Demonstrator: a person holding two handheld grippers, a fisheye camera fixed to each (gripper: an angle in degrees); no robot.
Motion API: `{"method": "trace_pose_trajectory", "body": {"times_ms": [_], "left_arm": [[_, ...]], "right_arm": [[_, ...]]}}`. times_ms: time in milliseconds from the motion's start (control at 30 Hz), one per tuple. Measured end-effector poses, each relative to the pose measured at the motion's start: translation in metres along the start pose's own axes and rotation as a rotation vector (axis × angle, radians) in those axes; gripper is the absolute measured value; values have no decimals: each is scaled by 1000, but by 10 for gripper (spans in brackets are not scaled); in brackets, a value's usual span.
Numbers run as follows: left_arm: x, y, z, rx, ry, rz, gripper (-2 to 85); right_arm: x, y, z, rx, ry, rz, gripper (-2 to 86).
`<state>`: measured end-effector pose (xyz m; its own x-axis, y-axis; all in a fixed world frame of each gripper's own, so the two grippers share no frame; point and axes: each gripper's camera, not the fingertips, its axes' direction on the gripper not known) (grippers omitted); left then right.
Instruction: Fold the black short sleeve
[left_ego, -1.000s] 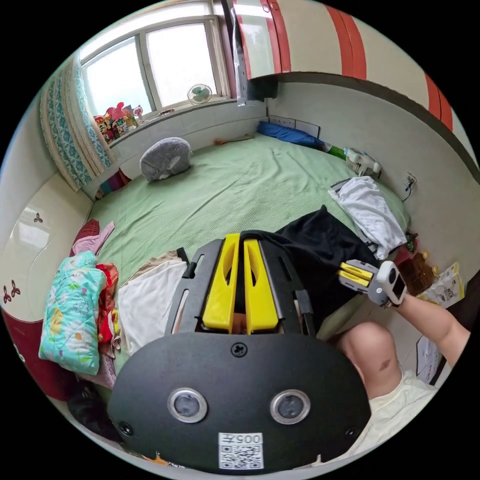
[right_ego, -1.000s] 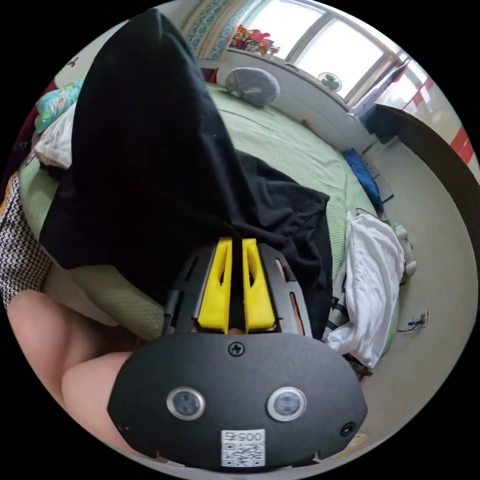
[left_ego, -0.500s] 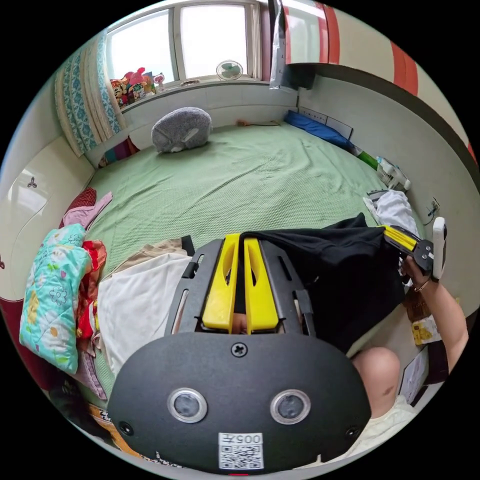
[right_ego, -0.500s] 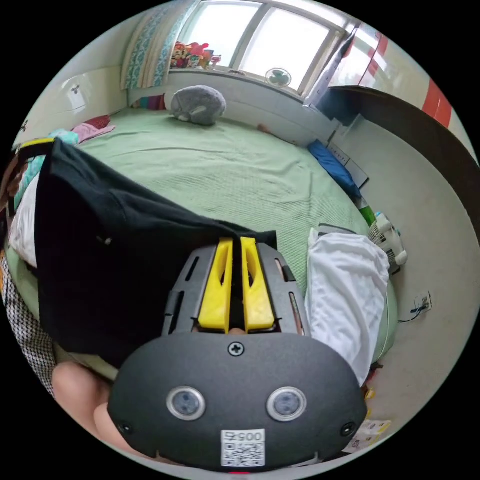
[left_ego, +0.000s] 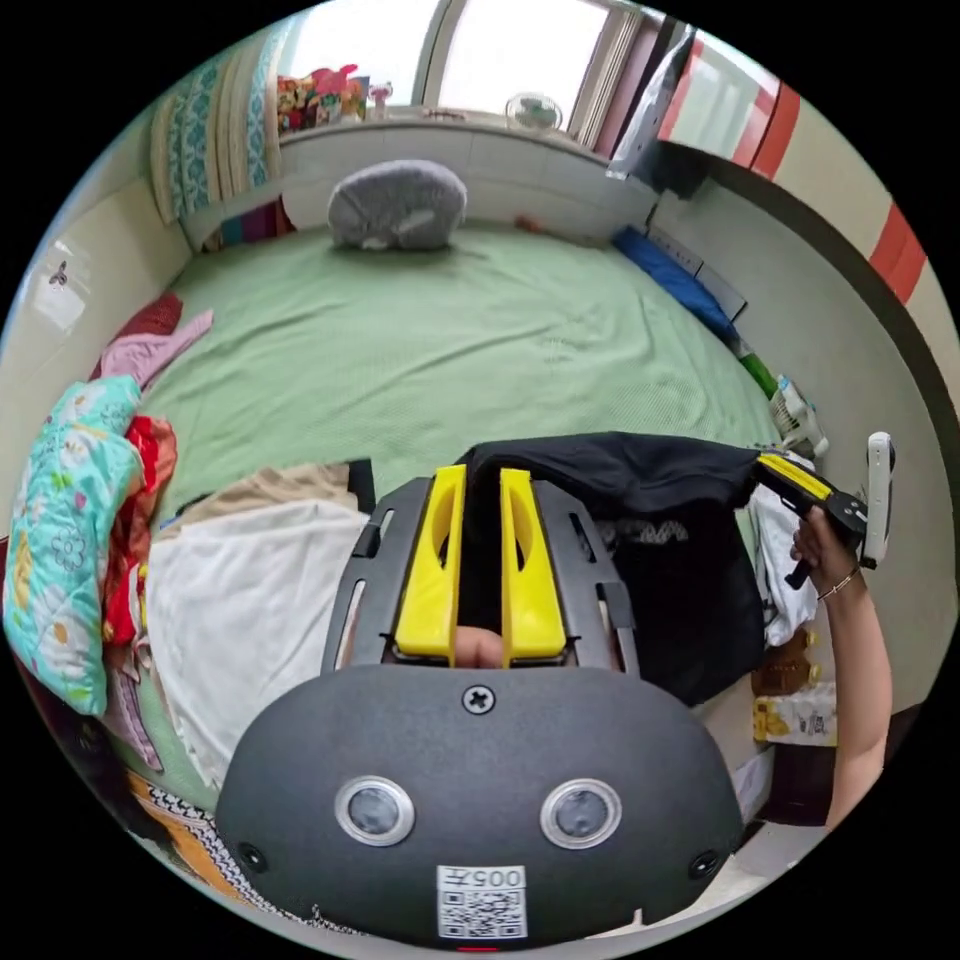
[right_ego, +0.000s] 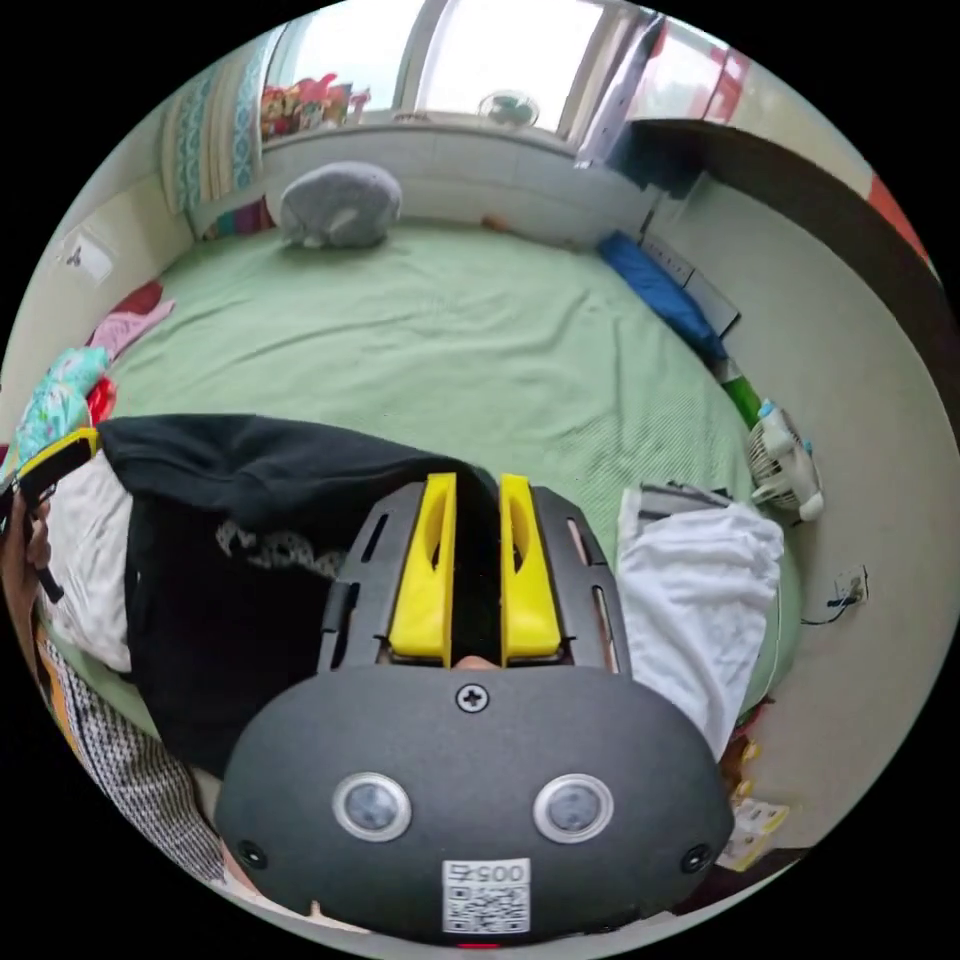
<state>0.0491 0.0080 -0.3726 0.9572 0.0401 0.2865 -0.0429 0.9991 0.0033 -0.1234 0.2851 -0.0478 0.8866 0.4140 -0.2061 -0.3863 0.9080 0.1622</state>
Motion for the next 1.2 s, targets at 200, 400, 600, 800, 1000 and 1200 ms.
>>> {"method": "trace_pose_trajectory", "body": {"times_ms": [200,400,600,800,1000,1200], "left_arm": [[-35,80,-11,-9,212,-74,100],[-35,196,-42,41,143,-9,97],[-36,306,-23,8,72,-81,98],[-26,333,-2,-23,35,-96,98],[-16,338,19,-48,-43,-74,97],[-4,351,21,-35,-101,-15,97]], "right_arm": [[16,78,18,-42,29,-145,94],[58,167,-2,-18,-49,-136,100],[77,254,-1,-44,-109,-91,110],[97,284,19,-52,-114,39,93],[116,289,46,-122,-169,187,74],[120,304,51,-109,-147,173,70]]}}
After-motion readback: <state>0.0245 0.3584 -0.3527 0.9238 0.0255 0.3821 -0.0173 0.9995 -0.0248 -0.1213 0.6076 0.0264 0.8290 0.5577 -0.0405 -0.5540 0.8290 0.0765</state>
